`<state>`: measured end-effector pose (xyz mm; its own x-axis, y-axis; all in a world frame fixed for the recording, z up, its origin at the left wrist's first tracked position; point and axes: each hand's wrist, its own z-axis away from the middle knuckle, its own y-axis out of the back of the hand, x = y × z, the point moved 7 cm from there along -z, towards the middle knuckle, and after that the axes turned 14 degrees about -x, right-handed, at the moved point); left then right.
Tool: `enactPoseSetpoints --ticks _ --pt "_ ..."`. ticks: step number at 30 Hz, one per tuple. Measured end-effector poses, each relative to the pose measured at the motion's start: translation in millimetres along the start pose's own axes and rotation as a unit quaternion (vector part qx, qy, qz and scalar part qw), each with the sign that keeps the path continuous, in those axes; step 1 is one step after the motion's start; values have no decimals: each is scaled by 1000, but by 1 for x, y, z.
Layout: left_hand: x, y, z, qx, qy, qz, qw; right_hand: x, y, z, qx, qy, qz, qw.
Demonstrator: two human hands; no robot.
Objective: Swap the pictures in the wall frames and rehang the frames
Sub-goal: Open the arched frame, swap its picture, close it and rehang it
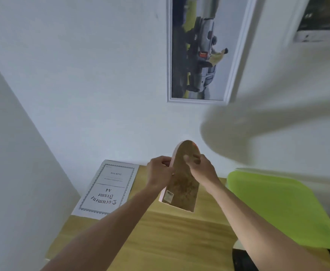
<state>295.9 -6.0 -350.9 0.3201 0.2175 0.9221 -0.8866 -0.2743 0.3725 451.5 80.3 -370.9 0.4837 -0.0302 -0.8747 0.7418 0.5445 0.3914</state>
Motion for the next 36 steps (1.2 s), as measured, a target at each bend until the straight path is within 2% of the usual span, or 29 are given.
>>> enactPoseSetpoints --ticks 4,6,9,12,14,16,19,23,28,32,36 --pt "47 -32 21 61 -121 -134 982 -40 24 5 -2 47 -107 993" --pt "59 -44 25 58 -164 -176 969 -51 38 8 -10 69 -155 985" --pt "77 -46 34 41 -213 -185 958 -65 59 17 -8 98 -170 980" --pt "92 -23 41 95 -262 -203 939 -78 76 24 -5 128 -178 976" --pt "93 6 38 157 -250 -208 933 -87 82 30 -23 143 -192 971" --pt "90 38 27 187 -189 -199 943 -97 85 35 -44 155 -216 963" --pt "90 79 11 154 -112 -137 972 -116 88 38 -63 176 -250 950" --pt "112 119 0 118 -145 -83 979 -148 89 34 -68 196 -254 945" --pt "127 172 -11 97 -151 26 983 -201 90 26 -54 243 -198 948" --pt "147 212 -18 87 -179 19 980 -256 86 21 -6 312 -68 948" --pt "170 254 -30 103 -207 -32 973 -314 71 19 57 364 50 928"
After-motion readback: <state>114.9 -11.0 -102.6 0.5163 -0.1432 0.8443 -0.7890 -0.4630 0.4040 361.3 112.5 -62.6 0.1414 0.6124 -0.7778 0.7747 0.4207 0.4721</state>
